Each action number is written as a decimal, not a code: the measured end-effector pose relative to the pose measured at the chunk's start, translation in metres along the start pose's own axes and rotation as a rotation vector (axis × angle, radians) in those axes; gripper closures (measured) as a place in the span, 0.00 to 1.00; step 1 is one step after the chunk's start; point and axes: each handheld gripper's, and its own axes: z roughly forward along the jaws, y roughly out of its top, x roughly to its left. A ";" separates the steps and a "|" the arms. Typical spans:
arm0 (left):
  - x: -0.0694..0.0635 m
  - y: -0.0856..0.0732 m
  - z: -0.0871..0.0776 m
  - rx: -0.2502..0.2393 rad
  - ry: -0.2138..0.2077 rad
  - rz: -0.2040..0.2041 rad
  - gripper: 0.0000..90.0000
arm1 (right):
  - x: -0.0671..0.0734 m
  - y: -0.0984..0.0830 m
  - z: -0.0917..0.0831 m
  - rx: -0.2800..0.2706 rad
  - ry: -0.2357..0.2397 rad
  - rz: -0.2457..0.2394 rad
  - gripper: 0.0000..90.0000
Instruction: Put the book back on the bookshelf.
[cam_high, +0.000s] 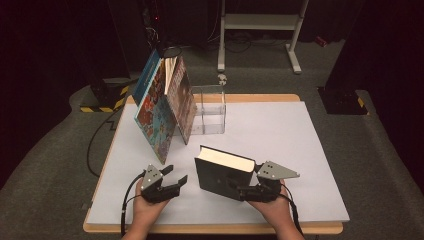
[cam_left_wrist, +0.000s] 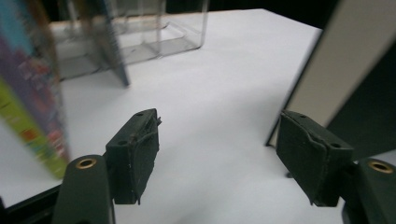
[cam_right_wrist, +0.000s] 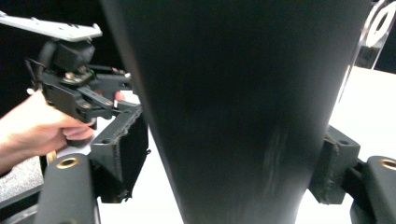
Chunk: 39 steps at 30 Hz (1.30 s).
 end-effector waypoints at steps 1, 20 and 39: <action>0.002 0.000 0.000 -0.003 0.007 -0.007 0.33 | 0.000 0.004 0.001 -0.001 0.005 0.000 0.23; 0.018 -0.003 -0.005 -0.009 0.034 -0.073 0.33 | 0.004 0.006 0.000 0.007 0.099 -0.124 0.60; 0.020 -0.003 -0.014 -0.013 0.045 -0.071 0.32 | -0.002 0.018 -0.006 -0.073 -0.129 -0.090 0.60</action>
